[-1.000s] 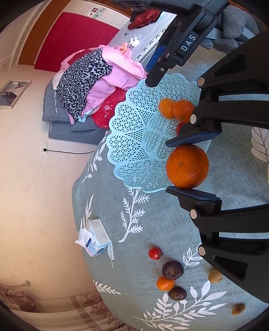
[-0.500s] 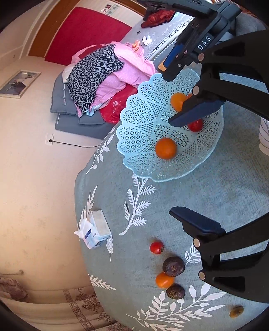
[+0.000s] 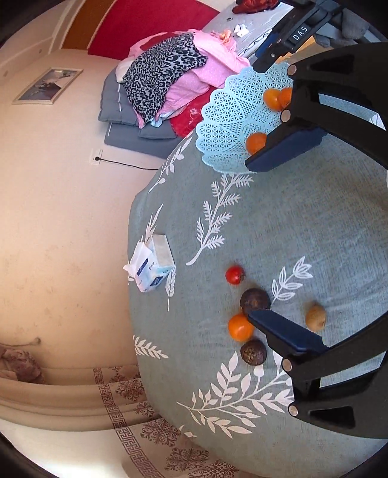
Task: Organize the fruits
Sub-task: 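Move both open tools back over the brown kiwis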
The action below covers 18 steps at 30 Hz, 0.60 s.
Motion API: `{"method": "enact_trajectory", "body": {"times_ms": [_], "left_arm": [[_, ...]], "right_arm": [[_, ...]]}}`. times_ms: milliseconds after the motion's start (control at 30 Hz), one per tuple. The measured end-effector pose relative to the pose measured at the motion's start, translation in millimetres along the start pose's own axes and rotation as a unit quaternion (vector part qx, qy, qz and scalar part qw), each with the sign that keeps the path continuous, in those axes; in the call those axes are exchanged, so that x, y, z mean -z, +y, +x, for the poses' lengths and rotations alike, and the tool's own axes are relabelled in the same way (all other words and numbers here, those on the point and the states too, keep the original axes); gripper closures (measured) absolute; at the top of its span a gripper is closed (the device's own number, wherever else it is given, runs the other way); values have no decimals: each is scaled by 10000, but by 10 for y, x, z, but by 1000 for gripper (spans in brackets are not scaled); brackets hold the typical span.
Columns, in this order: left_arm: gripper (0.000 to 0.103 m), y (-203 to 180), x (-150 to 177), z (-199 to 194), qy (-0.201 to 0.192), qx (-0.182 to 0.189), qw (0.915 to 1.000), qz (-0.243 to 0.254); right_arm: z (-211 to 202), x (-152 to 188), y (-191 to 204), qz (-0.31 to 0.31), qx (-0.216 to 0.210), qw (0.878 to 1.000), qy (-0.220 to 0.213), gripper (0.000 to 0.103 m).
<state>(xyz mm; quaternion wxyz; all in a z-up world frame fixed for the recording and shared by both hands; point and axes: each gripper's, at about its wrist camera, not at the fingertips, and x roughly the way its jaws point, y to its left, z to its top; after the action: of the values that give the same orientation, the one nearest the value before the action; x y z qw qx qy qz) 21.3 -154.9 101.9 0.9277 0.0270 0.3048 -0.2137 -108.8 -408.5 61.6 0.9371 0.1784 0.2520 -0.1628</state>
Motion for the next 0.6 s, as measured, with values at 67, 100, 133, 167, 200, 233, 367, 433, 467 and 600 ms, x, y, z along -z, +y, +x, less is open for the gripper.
{"method": "enact_trajectory", "body": {"times_ms": [67, 100, 133, 167, 200, 233, 367, 433, 467, 600], "left_arm": [[11, 141, 8, -74, -38, -102, 9999, -113], [11, 213, 14, -114, -65, -152, 9997, -168], [11, 281, 14, -146, -90, -201, 9995, -216], [11, 351, 17, -183, -116, -256, 9993, -265], [11, 409, 22, -211, -142, -298, 9990, -303], [11, 482, 27, -252, -176, -358, 9986, -348], [11, 733, 57, -393, -263, -556, 9967, -530], [11, 866, 80, -459, -289, -667, 9955, -614], [11, 932, 89, -491, -299, -729, 9947, -656], [11, 1192, 152, -597, -326, -973, 9911, -849]], "right_arm": [[-13, 3, 43, -65, 3, 10000, -30, 38], [-24, 5, 67, -100, 7, 9999, -54, 38], [-34, 6, 97, -143, 2, 9999, -74, 38], [-39, 8, 120, -173, -6, 9998, -85, 38], [-43, 9, 147, -206, -27, 9997, -89, 38], [-44, 11, 175, -238, -55, 9997, -86, 38], [-52, 19, 285, -379, -134, 9992, -85, 38], [-68, 26, 335, -441, -165, 9988, -101, 38], [-78, 27, 359, -469, -182, 9987, -109, 38], [-102, 26, 455, -562, -242, 9980, -138, 38]]}}
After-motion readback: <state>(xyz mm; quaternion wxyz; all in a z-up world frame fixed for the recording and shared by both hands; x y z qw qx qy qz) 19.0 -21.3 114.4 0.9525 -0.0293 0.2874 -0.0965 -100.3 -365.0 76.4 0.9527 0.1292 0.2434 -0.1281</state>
